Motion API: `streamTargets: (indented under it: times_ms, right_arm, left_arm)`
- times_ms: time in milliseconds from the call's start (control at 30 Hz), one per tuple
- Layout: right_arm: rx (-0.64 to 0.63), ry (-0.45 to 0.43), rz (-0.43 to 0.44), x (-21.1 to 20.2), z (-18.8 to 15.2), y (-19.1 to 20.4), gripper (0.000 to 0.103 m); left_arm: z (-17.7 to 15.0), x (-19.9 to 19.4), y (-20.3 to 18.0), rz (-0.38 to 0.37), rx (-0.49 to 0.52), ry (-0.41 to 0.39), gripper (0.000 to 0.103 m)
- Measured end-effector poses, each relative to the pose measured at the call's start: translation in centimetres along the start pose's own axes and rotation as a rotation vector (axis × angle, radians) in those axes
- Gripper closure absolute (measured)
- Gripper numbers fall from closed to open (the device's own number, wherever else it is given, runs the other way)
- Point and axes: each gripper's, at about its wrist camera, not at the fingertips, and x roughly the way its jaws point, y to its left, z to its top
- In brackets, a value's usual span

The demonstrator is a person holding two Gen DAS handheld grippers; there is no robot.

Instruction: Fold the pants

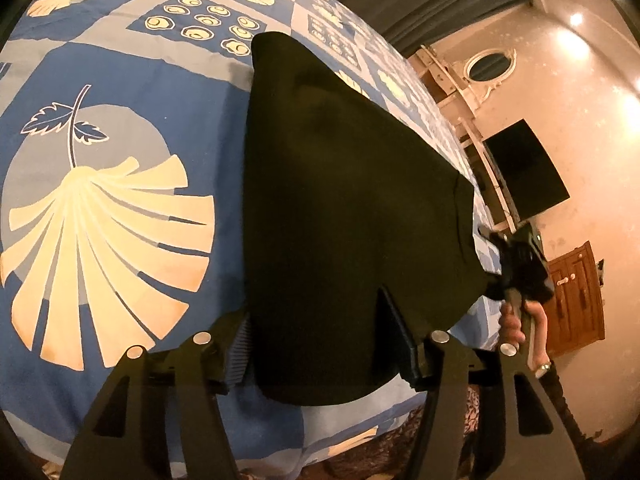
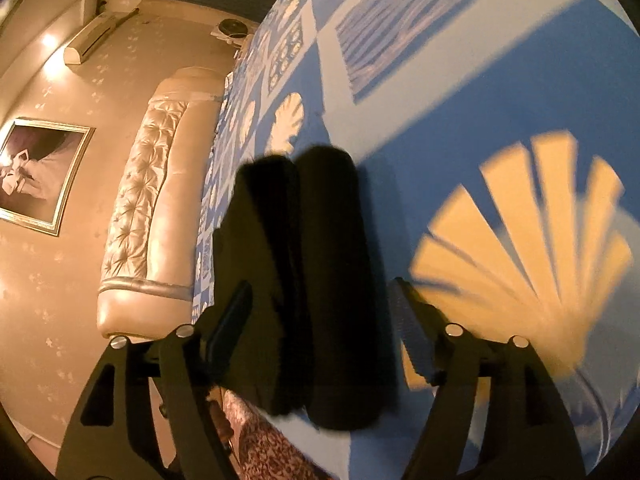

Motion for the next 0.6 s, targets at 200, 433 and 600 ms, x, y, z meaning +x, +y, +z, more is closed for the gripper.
streamTargets:
  times_ms: [200,433,600]
  right_arm:
    - [-0.010,-0.024,-0.054,2.7,2.8,0.9,0.030]
    - [0.016,-0.037,-0.066,2.4,3.7,-0.4,0.039]
    - [0.044,-0.066,-0.070,1.2,3.6,-1.0,0.039]
  left_arm:
    - [-0.3,0.0,-0.9,0.062,0.026,-0.007,0.039]
    - [-0.9,-0.9,-1.1,0.105,0.047,-0.021,0.034]
    - [-1.5,-1.7,-1.7,0.163,0.094,-0.037,0.032]
